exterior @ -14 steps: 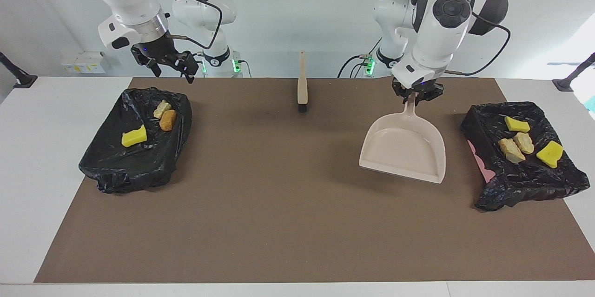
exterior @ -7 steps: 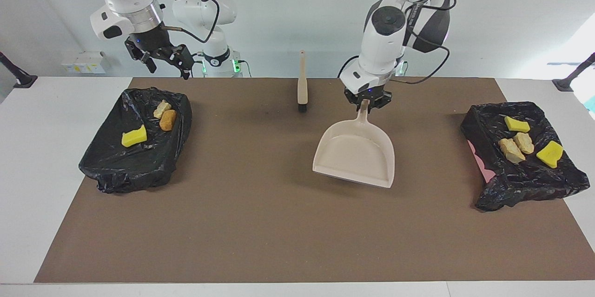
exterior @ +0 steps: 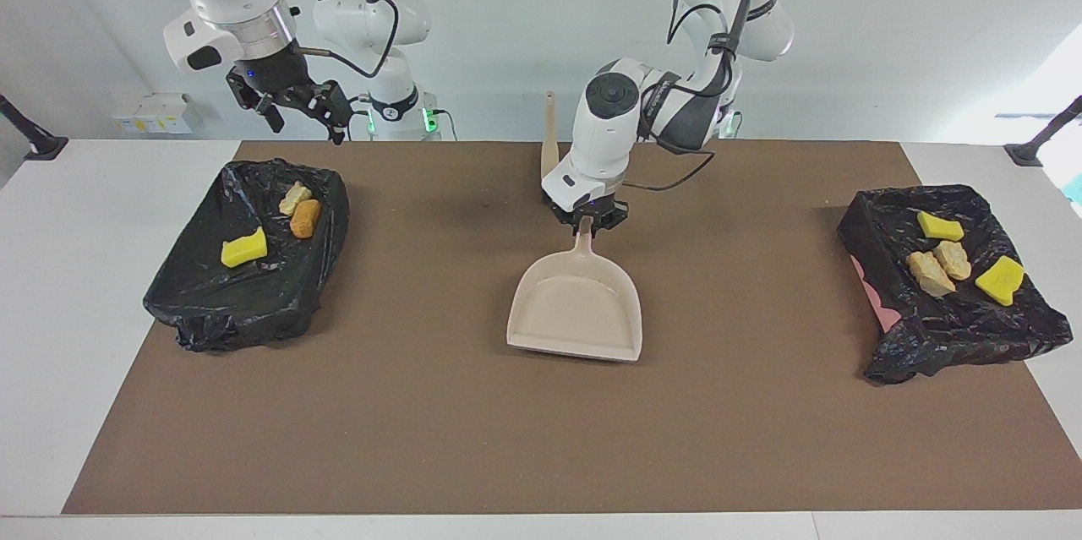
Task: Sweep and dump trash in bin
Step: 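Set the dustpan down on the mat centre with the left gripper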
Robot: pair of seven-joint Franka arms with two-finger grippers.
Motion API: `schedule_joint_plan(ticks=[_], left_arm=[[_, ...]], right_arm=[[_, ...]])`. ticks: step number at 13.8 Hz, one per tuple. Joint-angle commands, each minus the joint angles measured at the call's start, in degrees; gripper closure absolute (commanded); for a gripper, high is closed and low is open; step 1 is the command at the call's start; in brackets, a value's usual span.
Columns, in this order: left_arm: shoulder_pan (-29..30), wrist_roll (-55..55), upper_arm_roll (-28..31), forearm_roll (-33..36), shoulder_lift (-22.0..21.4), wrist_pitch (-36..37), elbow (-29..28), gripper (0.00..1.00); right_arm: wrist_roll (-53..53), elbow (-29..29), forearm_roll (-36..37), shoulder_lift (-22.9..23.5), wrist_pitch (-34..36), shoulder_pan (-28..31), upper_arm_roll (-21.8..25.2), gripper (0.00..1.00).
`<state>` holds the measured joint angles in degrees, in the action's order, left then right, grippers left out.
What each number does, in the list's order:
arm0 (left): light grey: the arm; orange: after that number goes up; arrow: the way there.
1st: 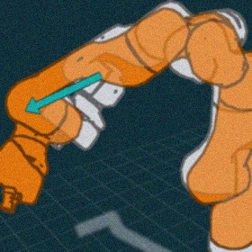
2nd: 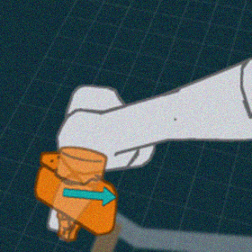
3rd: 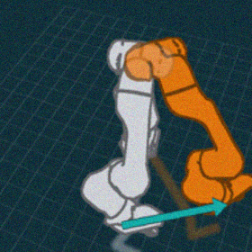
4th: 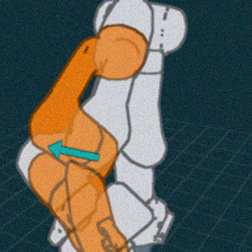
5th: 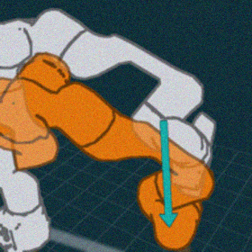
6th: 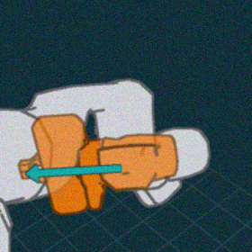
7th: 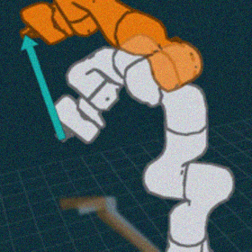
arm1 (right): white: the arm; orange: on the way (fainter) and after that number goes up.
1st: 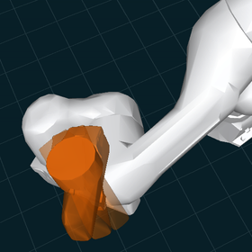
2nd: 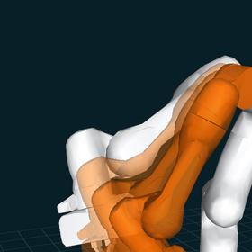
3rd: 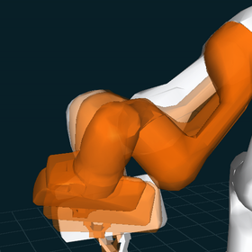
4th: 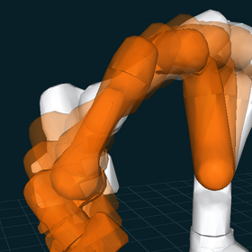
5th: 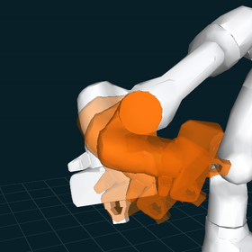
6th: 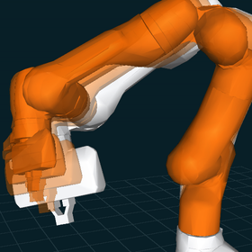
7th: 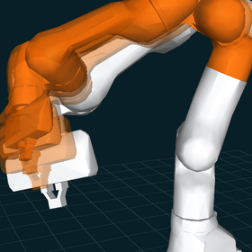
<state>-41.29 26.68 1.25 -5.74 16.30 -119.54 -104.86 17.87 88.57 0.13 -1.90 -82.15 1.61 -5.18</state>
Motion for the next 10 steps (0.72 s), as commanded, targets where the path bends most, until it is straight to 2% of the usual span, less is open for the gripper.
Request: schedule_joint_plan(ticks=[1,2,3,7,10], left_arm=[[-1.95,2.76,1.12,-1.2,1.54,-4.38,-0.34,1.0],[-0.56,4.94,1.04,-2.42,2.33,-4.56,0.01,0.35],[0.5,6.61,1.12,-3.83,2.42,-4.65,0.01,0.0],[1.83,6.46,2.0,-3.84,-0.64,-3.43,0.01,0.0],[6.3,4.88,2.53,-3.66,-1.09,-3.16,1.76,0.0]], right_arm=[[-1.87,0.64,0.05,-1.0,-0.02,0.5,-0.09,0.0],[-1.87,0.64,0.05,-1.09,-0.02,0.5,-0.09,0.0],[-1.87,0.64,0.05,-1.0,-0.02,0.5,-0.09,0.0],[-1.87,0.64,-0.04,-1.0,-0.02,0.76,0.0,0.0],[-1.87,0.64,-0.13,-1.09,-0.02,0.76,-0.09,0.0]])
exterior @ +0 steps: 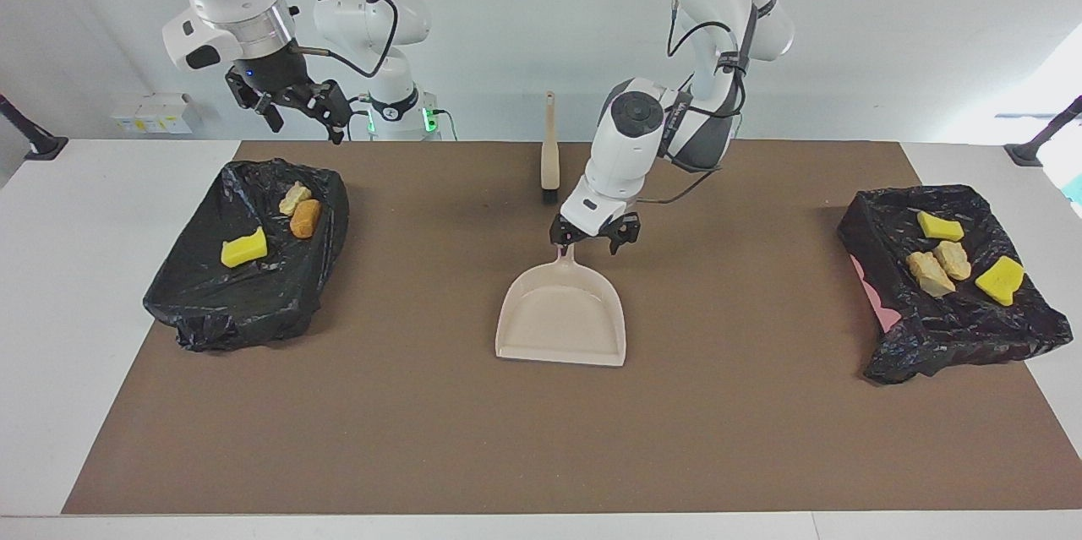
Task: Sweep and dump trash in bin
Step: 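Set the dustpan down on the mat centre with the left gripper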
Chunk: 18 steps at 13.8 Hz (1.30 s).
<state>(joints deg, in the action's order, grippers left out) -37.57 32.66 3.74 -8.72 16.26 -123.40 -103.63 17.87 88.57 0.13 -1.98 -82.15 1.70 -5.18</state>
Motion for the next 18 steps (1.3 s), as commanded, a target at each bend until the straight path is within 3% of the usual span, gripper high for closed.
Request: schedule_joint_plan(ticks=[1,11,13,18], left_arm=[[4.15,-1.8,0.04,-0.77,-1.84,0.79,0.8,0.0],[19.98,-24.46,0.22,-0.51,-3.52,20.64,13.19,0.0],[22.88,-29.38,0.22,2.47,-4.13,22.49,13.46,0.0],[31.84,-41.96,0.31,2.39,-7.12,25.84,13.19,0.0]], right_arm=[[-1.87,0.64,-0.13,-1.01,-0.03,0.67,-0.09,0.0],[-1.87,0.64,-0.04,-1.01,-0.03,0.76,-0.01,0.0],[-1.96,0.64,-0.04,-0.92,-0.11,0.76,-0.01,0.0],[-1.87,0.56,-0.04,-0.83,-0.64,0.76,-0.01,0.0]])
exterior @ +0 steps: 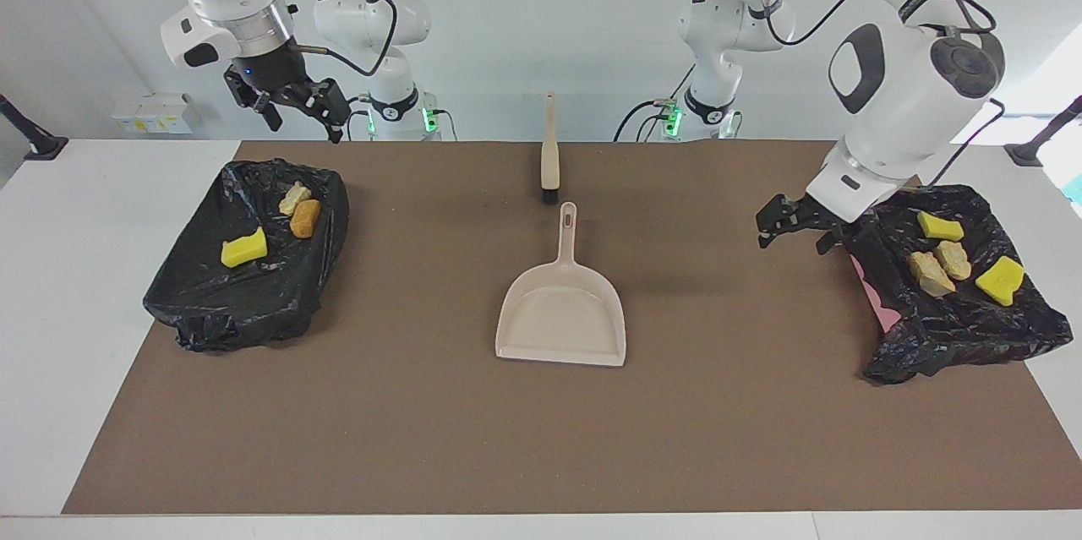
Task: Sweep and dump trash in bin
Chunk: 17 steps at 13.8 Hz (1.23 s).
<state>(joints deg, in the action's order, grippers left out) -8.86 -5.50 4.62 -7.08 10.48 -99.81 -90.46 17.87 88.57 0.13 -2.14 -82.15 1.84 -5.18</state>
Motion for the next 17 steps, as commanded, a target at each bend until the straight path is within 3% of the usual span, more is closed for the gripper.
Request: schedule_joint_plan(ticks=[1,7,13,15,17], left_arm=[[4.54,-4.08,-0.67,0.75,-1.87,3.03,-0.24,0.0],[5.0,-0.93,-0.23,3.63,-3.89,3.92,-0.68,0.0],[6.91,-2.83,-0.14,5.06,-9.77,6.29,-3.66,0.0],[8.16,-2.95,-0.14,4.97,-9.35,5.86,-2.53,0.0],[7.28,4.14,-0.4,4.7,-8.82,6.03,-0.43,0.0]], right_arm=[[-1.87,0.47,-0.04,-0.67,-0.73,0.62,-0.09,0.0],[-1.78,0.82,-0.13,-0.76,-0.91,1.33,0.08,0.0],[-1.7,1.17,0.05,-0.94,-1.08,1.41,0.17,0.0],[-1.78,1.43,0.14,-0.94,-2.83,2.2,0.17,0.0],[-1.7,2.05,0.14,-1.11,-3.54,2.38,0.08,0.0]])
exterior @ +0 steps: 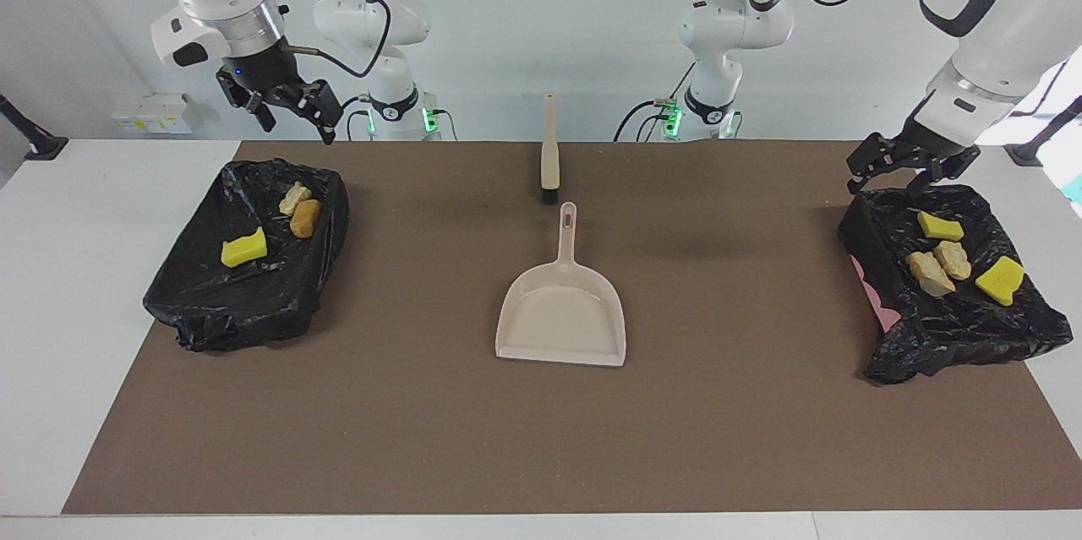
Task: Sweep and dump trash in bin
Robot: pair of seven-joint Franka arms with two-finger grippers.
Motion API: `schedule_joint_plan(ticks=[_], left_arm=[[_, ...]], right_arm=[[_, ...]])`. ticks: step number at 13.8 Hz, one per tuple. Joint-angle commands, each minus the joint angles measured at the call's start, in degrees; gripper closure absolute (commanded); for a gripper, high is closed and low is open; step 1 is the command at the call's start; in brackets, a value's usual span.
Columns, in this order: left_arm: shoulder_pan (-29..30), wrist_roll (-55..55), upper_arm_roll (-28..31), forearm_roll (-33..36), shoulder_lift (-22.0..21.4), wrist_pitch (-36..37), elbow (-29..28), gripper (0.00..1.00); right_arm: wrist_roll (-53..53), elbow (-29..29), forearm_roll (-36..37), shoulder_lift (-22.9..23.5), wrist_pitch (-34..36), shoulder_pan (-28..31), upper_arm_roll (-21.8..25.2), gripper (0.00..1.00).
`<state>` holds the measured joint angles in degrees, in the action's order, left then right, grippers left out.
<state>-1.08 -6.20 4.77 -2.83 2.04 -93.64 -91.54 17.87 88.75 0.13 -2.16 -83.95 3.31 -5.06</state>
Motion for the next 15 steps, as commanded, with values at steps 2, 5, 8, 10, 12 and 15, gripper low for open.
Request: schedule_joint_plan(ticks=[2,5,8,10,12,15], left_arm=[[-1.47,5.42,-0.99,0.8,-1.42,0.82,0.32,0.0],[-2.09,1.99,-1.17,2.91,-2.39,4.69,0.23,0.0],[-1.91,2.07,-0.9,3.09,-2.75,8.8,1.8,0.0],[-2.09,2.33,-1.17,2.83,-2.83,9.7,2.86,0.0],[-2.0,2.42,-1.34,2.91,-2.83,9.44,2.86,0.0],[-2.0,2.34,-1.34,2.74,-2.57,9.7,3.21,0.0]], right_arm=[[-1.43,2.47,0.14,-1.36,-1.83,0.91,-0.04,0.0],[-1.26,3.36,0.14,-1.97,-2.62,0.91,-0.04,0.0],[-1.26,2.74,0.14,-1.89,-1.31,0.82,-0.04,0.0],[-1.69,2.48,-0.21,-1.89,1.94,0.82,-0.13,0.0],[-1.43,2.56,-0.21,-2.06,3.44,0.91,-0.04,0.0],[-1.52,2.39,-0.12,-2.06,3.71,0.64,-0.21,0.0]])
